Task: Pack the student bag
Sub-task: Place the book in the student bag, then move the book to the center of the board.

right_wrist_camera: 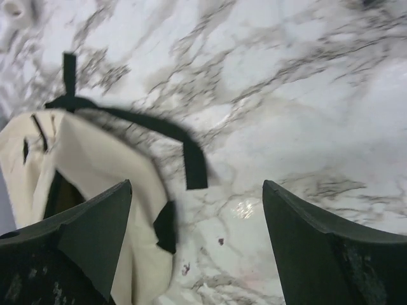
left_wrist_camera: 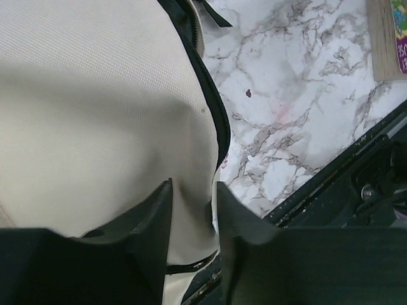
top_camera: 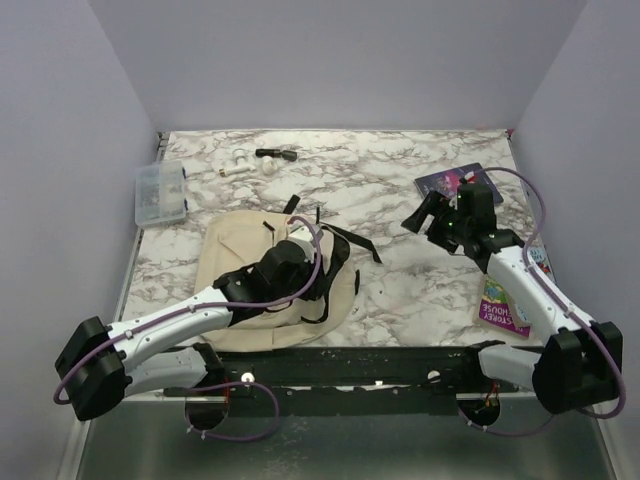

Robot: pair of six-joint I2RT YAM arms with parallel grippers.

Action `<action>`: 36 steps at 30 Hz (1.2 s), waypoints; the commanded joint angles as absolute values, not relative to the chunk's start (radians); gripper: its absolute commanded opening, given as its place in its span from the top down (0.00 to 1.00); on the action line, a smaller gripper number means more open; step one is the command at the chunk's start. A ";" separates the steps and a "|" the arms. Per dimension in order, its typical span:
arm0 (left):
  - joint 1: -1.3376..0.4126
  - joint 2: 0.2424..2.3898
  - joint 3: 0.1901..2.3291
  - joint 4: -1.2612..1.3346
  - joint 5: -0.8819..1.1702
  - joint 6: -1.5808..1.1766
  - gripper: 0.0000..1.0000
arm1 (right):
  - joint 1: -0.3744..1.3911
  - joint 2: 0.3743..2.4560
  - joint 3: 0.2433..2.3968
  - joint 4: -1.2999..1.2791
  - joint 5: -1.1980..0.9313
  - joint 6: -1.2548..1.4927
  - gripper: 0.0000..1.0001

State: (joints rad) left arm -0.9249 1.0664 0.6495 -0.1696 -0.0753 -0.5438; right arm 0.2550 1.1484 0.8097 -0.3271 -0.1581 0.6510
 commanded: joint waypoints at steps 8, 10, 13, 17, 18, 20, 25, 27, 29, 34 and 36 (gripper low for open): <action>-0.923 0.995 0.694 -0.235 0.123 -0.613 0.32 | 0.052 1.637 1.246 -0.325 0.132 0.597 0.13; -0.923 0.954 0.681 -0.236 0.151 -0.638 0.27 | -0.006 1.714 1.327 -0.313 0.120 0.619 0.13; -0.923 0.899 0.658 -0.223 0.205 -0.664 0.02 | -0.100 1.812 1.396 -0.222 0.047 0.655 0.13; -0.924 0.825 0.654 -0.236 0.232 -0.663 0.02 | -0.151 1.947 1.504 -0.167 0.082 0.643 0.10; -0.923 0.808 0.657 -0.247 0.232 -0.662 0.02 | -0.159 1.990 1.548 -0.175 0.091 0.638 0.09; -0.923 0.775 0.663 -0.271 0.235 -0.654 0.02 | -0.176 2.077 1.646 -0.212 0.104 0.624 0.09; -0.922 0.702 0.678 -0.339 0.247 -0.637 0.02 | -0.220 2.310 1.906 -0.342 0.106 0.591 0.08; -0.922 0.679 0.687 -0.364 0.248 -0.631 0.01 | -0.228 2.370 1.968 -0.360 0.089 0.553 0.08; -0.922 0.663 0.695 -0.383 0.243 -0.624 0.02 | -0.236 2.408 2.001 -0.370 0.081 0.524 0.08; -0.921 0.668 0.715 -0.416 0.229 -0.609 0.01 | -0.256 2.441 2.000 -0.371 0.020 0.489 0.08; -0.920 0.681 0.724 -0.418 0.227 -0.610 0.02 | -0.255 2.432 1.960 -0.358 0.006 0.477 0.09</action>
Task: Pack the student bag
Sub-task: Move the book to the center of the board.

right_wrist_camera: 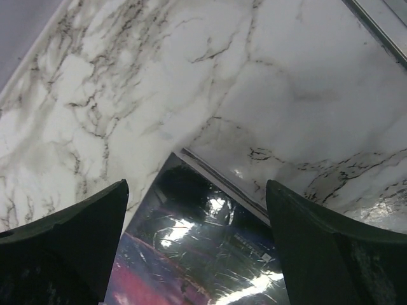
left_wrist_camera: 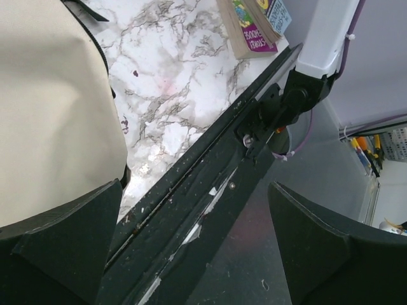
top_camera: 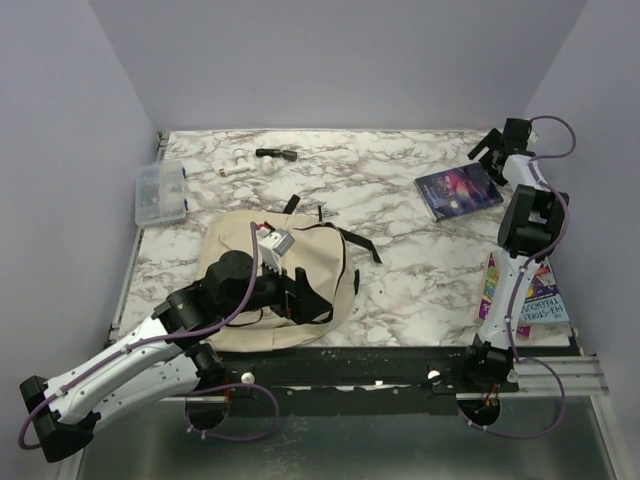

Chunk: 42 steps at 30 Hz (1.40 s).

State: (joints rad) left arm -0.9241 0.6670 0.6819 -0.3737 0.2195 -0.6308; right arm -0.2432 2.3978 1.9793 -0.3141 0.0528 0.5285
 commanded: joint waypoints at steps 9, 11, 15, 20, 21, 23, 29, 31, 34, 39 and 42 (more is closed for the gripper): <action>-0.920 0.746 0.803 -0.425 0.235 -0.610 0.01 | -0.253 2.171 1.574 -0.242 -0.216 0.638 0.22; -0.919 0.760 0.825 -0.431 0.233 -0.615 0.01 | -0.246 2.068 1.422 -0.168 -0.284 0.692 0.27; -0.918 0.799 0.857 -0.431 0.221 -0.637 0.02 | -0.178 1.848 1.125 -0.071 -0.427 0.762 0.29; -0.916 0.892 0.902 -0.421 0.211 -0.691 0.02 | -0.080 1.585 0.846 0.042 -0.542 0.802 0.27; -0.915 0.913 0.914 -0.417 0.215 -0.703 0.02 | -0.079 1.557 0.840 0.025 -0.554 0.786 0.27; -0.915 0.965 0.943 -0.400 0.228 -0.730 0.02 | -0.080 1.534 0.886 -0.077 -0.466 0.706 0.25; -0.914 1.137 1.084 -0.380 0.172 -0.826 0.02 | -0.087 1.589 1.061 -0.189 -0.268 0.581 0.17; -0.914 1.215 1.151 -0.385 0.150 -0.840 0.03 | -0.089 1.644 1.112 -0.191 -0.307 0.572 0.17; -0.914 1.368 1.287 -0.426 0.100 -0.831 0.03 | -0.088 1.742 1.185 -0.220 -0.376 0.547 0.18; -0.915 1.612 1.485 -0.540 -0.054 -0.894 0.03 | -0.089 1.828 1.224 -0.256 -0.377 0.469 0.21; -0.914 1.766 1.596 -0.522 -0.060 -0.902 0.03 | -0.088 1.851 1.198 -0.220 -0.397 0.471 0.25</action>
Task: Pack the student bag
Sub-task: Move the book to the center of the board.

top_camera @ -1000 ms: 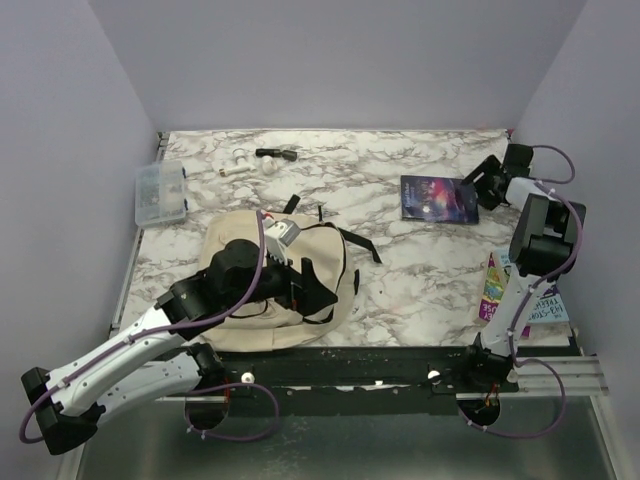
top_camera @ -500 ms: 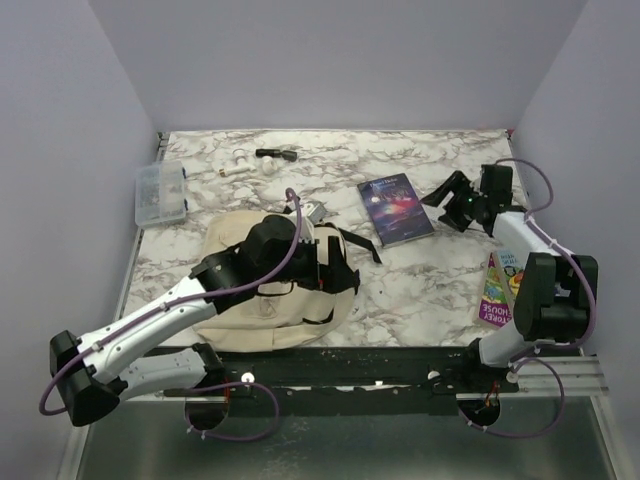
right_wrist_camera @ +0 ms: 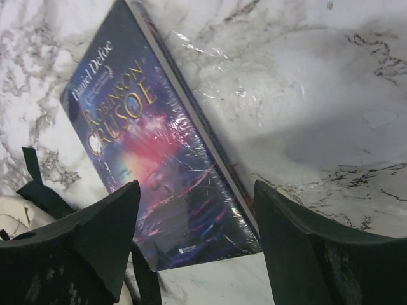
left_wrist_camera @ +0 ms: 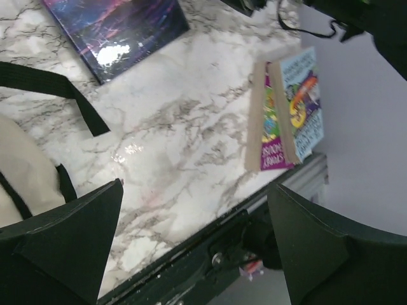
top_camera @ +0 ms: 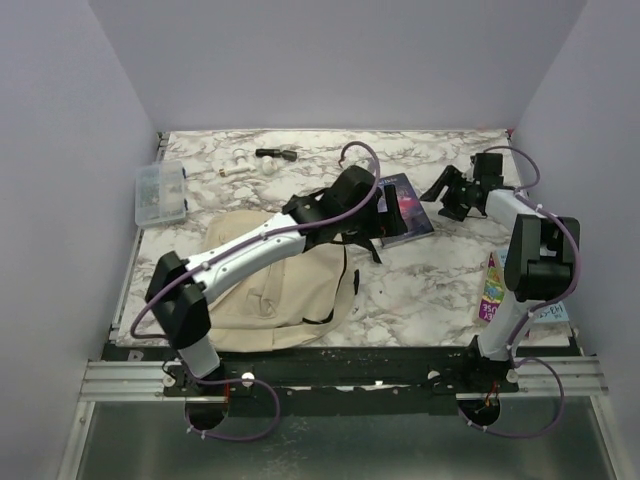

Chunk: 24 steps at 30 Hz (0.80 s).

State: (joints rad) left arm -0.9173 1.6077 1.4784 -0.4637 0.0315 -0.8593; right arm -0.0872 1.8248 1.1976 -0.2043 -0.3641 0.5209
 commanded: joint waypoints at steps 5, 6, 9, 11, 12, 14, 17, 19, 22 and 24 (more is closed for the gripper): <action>-0.887 1.966 1.760 -0.532 -0.077 -0.936 0.03 | -0.086 1.854 1.118 -0.154 -0.445 0.532 0.37; -0.877 1.986 1.771 -0.532 -0.081 -0.950 0.03 | -0.085 1.846 1.099 -0.146 -0.445 0.551 0.39; -0.842 2.043 1.778 -0.532 -0.091 -1.011 0.03 | -0.079 1.818 1.049 -0.101 -0.466 0.592 0.41; -0.817 2.075 1.778 -0.531 -0.068 -1.047 0.03 | -0.073 1.803 1.040 -0.106 -0.433 0.601 0.41; -0.804 2.092 1.780 -0.531 -0.055 -1.059 0.03 | -0.072 1.799 1.036 -0.103 -0.434 0.608 0.41; -0.785 2.118 1.781 -0.532 -0.029 -1.079 0.02 | -0.071 1.797 1.027 -0.086 -0.450 0.615 0.41; -0.768 2.161 1.799 -0.529 0.033 -1.096 0.02 | -0.068 1.818 1.028 -0.084 -0.453 0.621 0.44; -0.760 2.185 1.812 -0.531 0.054 -1.103 0.02 | -0.067 1.828 1.027 -0.077 -0.472 0.629 0.47; -0.758 2.203 1.819 -0.529 0.036 -1.123 0.03 | -0.067 1.823 0.998 -0.044 -0.489 0.645 0.48; -0.755 2.218 1.819 -0.529 0.029 -1.136 0.03 | -0.067 1.819 0.978 -0.029 -0.492 0.656 0.48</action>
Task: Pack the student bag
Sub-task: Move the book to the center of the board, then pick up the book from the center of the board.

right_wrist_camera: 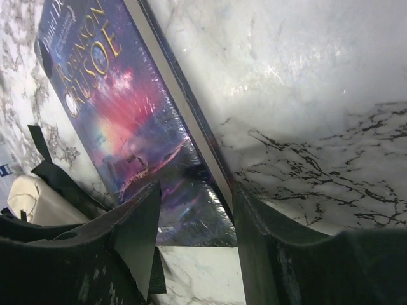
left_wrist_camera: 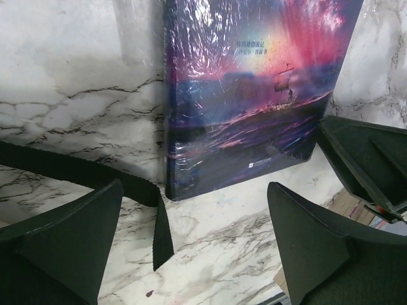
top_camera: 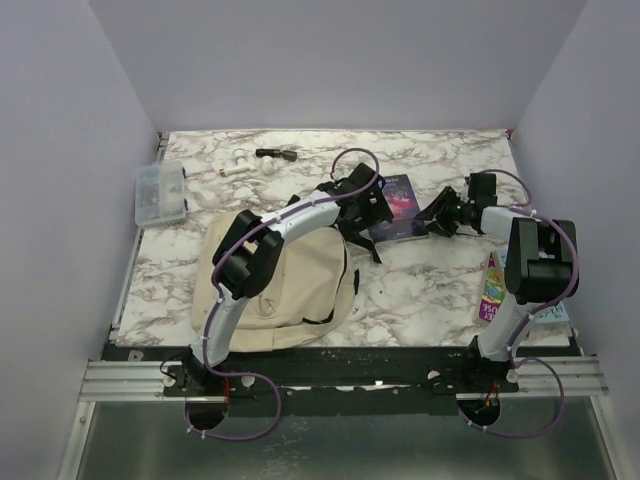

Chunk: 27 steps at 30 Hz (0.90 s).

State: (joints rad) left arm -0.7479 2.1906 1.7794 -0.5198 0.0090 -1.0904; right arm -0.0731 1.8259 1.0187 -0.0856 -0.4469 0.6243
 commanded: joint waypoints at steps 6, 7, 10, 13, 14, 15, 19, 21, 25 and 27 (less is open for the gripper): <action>-0.749 2.238 1.815 -0.497 0.025 -1.183 0.05 | -0.066 1.819 0.951 -0.009 -0.531 0.700 0.48; -0.749 2.244 1.817 -0.480 0.028 -1.186 0.05 | -0.067 1.815 0.945 -0.009 -0.535 0.704 0.48; -0.746 2.269 1.847 -0.459 0.056 -1.193 0.04 | -0.066 1.805 0.938 -0.027 -0.544 0.705 0.48; -0.735 2.283 1.860 -0.454 0.083 -1.223 0.04 | -0.065 1.797 0.939 -0.034 -0.555 0.706 0.48; -0.731 2.281 1.851 -0.442 0.093 -1.235 0.03 | -0.066 1.796 0.941 -0.035 -0.559 0.706 0.48; -0.727 2.281 1.844 -0.426 0.114 -1.244 0.03 | -0.066 1.797 0.944 -0.038 -0.561 0.704 0.48; -0.719 2.290 1.818 -0.336 0.203 -1.254 0.03 | -0.066 1.804 0.937 -0.043 -0.571 0.701 0.48; -0.714 2.300 1.804 -0.242 0.281 -1.258 0.04 | -0.066 1.800 0.922 -0.022 -0.590 0.708 0.48; -0.714 2.300 1.778 -0.089 0.406 -1.272 0.10 | -0.059 1.794 0.892 -0.009 -0.627 0.725 0.49; -0.719 2.273 1.770 -0.072 0.409 -1.253 0.11 | -0.058 1.791 0.874 0.027 -0.650 0.736 0.50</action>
State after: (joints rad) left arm -0.6849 2.2807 1.7771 -0.3351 0.2272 -1.2190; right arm -0.0887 1.8072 0.9222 0.0147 -0.5175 0.6922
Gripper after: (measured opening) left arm 0.904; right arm 0.510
